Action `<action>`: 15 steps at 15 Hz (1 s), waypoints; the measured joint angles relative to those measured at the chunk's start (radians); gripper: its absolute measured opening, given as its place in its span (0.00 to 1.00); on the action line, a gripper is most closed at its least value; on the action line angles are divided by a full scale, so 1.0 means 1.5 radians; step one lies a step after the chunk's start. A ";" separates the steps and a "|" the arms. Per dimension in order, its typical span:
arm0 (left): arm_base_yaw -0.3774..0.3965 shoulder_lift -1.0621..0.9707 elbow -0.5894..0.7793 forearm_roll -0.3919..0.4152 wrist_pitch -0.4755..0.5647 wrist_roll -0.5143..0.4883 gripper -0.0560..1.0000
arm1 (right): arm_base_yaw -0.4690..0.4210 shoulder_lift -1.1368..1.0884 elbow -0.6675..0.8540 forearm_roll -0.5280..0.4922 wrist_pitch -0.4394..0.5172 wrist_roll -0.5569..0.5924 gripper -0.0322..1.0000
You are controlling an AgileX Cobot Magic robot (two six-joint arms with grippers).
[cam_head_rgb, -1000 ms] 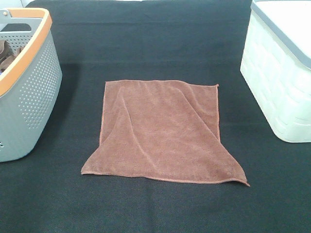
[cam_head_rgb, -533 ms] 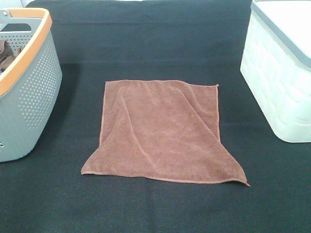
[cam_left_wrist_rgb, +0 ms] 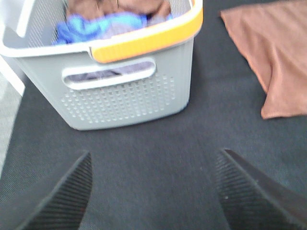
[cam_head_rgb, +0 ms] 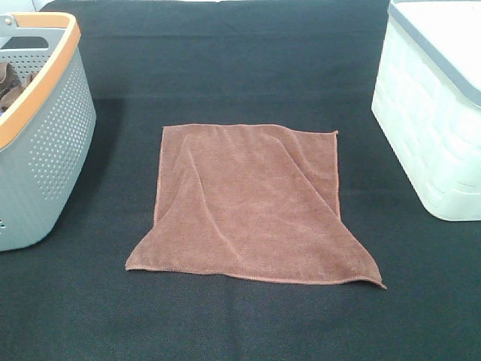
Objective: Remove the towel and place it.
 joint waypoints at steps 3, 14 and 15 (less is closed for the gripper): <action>-0.002 -0.019 0.000 0.000 0.000 0.000 0.71 | -0.011 -0.020 0.000 0.001 0.000 0.000 0.81; -0.049 -0.021 0.000 0.000 0.000 0.000 0.71 | -0.011 -0.055 0.002 0.003 0.000 0.000 0.81; -0.049 -0.021 0.000 0.000 0.000 0.000 0.71 | -0.011 -0.055 0.002 0.003 0.000 0.000 0.81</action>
